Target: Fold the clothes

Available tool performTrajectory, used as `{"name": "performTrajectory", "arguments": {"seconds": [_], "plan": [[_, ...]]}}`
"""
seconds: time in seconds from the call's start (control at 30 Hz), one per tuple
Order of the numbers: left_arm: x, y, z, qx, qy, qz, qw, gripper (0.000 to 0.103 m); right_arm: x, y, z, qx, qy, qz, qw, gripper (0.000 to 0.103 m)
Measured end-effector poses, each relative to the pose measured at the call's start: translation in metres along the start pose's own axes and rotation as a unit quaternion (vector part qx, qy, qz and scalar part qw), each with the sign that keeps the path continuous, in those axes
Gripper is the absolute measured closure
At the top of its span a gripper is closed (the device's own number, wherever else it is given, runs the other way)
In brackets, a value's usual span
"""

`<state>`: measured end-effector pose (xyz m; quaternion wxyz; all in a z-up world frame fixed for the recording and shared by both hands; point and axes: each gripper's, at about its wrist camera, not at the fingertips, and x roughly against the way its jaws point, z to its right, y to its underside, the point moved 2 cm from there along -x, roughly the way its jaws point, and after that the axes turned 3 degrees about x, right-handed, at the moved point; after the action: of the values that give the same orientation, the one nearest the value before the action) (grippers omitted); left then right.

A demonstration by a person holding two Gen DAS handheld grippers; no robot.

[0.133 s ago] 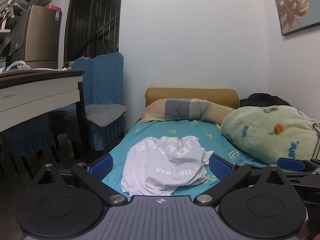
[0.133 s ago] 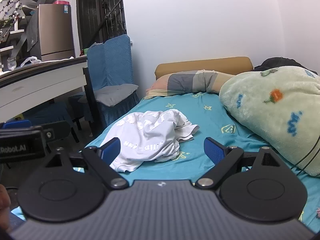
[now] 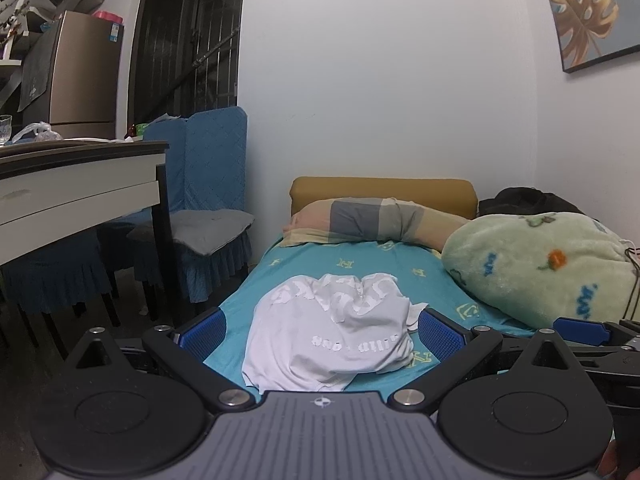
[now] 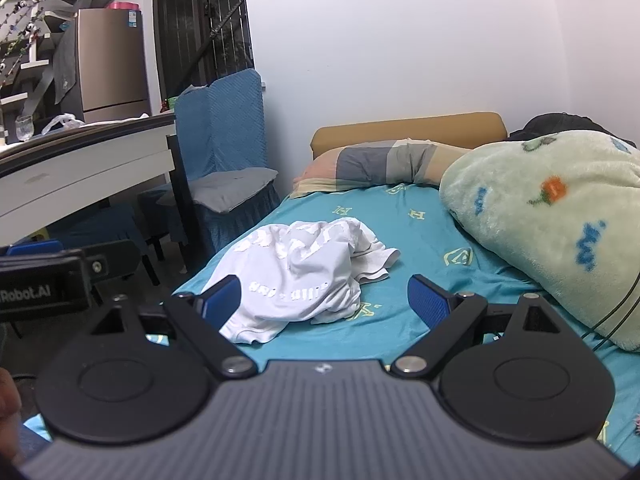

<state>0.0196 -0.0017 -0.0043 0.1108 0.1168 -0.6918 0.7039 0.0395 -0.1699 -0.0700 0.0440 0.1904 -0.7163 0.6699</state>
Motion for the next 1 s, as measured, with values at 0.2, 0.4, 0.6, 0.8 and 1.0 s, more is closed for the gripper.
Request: {"name": "performTrajectory", "arguments": {"seconds": [0.2,0.4,0.6,0.8,1.0], "plan": [[0.0001,-0.0029,0.0023,-0.011,-0.001,0.002,0.9999,0.000,0.0040,0.0006,-0.0029,0.005,0.005,-0.003,1.000,0.011],[0.0031,-0.0003,-0.0031,-0.002,-0.002,0.009,1.0000,0.000,-0.0015,0.0005,-0.0067,0.010,0.008,0.000,1.000,0.011],[0.0036,0.0011,-0.0026,-0.001,-0.002,0.013,0.9999,0.000,0.0020,-0.0014,-0.0012,0.011,0.006,0.004,1.000,0.011],[0.0018,0.0007,-0.0028,0.000,-0.004,0.013,0.9999,0.000,0.0032,-0.0019,-0.0011,0.008,0.004,0.005,1.000,0.011],[-0.0001,0.0001,-0.0030,0.002,-0.005,0.012,0.9999,0.000,0.0026,-0.0010,-0.0013,0.005,0.004,0.003,1.000,0.011]]}}
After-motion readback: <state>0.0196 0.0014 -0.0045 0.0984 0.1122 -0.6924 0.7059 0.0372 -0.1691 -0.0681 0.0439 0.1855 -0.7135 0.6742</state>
